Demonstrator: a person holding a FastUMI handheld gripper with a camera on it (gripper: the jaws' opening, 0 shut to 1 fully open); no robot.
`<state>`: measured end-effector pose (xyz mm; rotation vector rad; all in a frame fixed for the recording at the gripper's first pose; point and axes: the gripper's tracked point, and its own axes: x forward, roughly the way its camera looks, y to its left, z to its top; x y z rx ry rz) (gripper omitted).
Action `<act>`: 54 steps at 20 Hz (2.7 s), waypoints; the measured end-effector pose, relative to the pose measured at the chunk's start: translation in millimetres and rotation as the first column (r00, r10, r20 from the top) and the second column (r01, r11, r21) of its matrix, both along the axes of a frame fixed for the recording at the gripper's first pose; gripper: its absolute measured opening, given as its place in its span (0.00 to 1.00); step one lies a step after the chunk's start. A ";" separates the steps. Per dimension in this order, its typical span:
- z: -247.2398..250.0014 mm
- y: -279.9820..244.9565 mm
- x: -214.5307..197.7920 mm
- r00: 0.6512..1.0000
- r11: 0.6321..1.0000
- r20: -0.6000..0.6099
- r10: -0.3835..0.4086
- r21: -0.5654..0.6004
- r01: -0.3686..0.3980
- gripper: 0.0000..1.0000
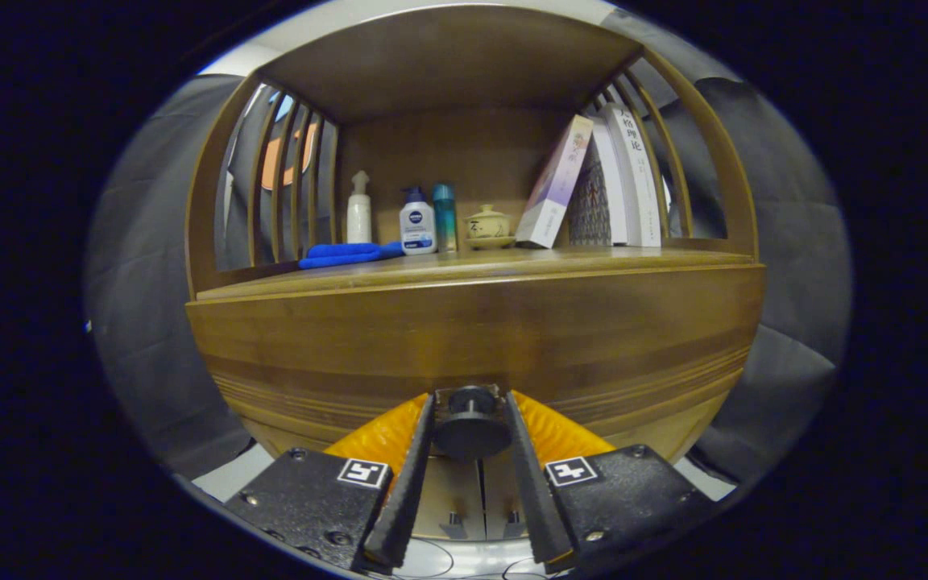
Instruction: Pull open the drawer, take out the items inside it, and place them on the countertop above the cabinet.
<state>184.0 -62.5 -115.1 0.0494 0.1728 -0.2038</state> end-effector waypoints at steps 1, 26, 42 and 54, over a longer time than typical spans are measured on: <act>-0.3 0.1 -1.2 1.000 1.000 0.004 0.002 0.000 -0.002 0.55; -13.7 18.8 -140.3 0.999 0.999 0.003 0.038 -0.024 -0.038 0.29; -27.6 35.7 -210.7 0.993 0.993 -0.047 0.109 -0.027 -0.111 0.29; 71.6 64.0 -230.6 0.971 0.972 -0.047 0.233 -0.030 -0.235 0.76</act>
